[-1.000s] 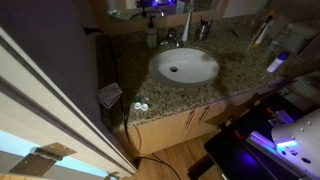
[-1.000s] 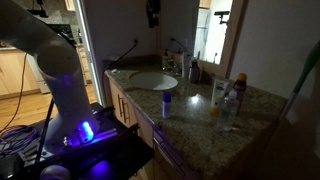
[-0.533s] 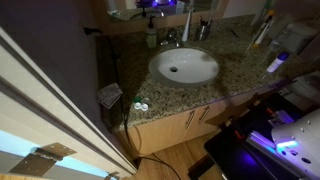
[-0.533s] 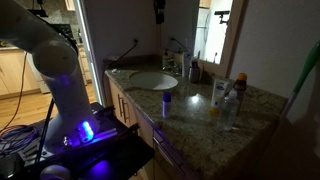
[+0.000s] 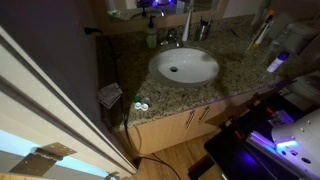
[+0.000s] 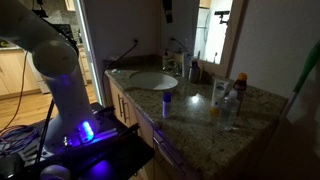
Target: Pick the clear bottle on the left and put it near the sink
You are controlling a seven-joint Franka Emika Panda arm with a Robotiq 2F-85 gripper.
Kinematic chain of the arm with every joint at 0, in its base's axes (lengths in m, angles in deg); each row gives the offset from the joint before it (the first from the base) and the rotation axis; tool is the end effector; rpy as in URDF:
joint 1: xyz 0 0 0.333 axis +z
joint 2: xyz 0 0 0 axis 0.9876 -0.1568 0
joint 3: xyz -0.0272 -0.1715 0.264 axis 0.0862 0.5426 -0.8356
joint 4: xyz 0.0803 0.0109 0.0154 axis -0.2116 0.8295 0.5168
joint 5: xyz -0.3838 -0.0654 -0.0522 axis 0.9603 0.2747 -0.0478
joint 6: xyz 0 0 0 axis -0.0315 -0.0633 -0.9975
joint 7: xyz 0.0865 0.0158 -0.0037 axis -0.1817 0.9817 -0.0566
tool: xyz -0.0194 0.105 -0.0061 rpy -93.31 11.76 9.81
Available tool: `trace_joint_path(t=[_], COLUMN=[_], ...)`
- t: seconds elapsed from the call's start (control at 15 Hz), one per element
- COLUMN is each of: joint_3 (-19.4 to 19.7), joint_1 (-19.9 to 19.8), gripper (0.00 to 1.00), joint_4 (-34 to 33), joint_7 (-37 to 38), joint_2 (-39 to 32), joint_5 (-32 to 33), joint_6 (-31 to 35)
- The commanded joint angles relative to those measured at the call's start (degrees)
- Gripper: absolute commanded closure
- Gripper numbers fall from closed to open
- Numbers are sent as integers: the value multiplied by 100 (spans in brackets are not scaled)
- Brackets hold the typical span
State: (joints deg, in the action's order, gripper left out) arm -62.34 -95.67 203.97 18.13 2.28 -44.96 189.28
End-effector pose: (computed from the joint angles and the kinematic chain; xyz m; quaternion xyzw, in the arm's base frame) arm 0.3412 -0.1709 0.6016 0.9114 -0.3976 0.0946 0.0489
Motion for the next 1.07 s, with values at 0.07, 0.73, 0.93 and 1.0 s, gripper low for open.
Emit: trace_joint_path(t=[0.07, 0.73, 0.93, 1.0], joint_3=[386, 998, 1139, 1192], joint_1=[-890, -1772, -1716, -1712], gripper=[0, 0, 0, 0], joint_4=[31, -72, -249, -328], joint_7=[243, 956, 1901, 2218], joint_2=[-354, -1077, -1698, -1950], joint_5=[633, 1099, 906, 886], joint_6=[312, 817, 1105, 1286])
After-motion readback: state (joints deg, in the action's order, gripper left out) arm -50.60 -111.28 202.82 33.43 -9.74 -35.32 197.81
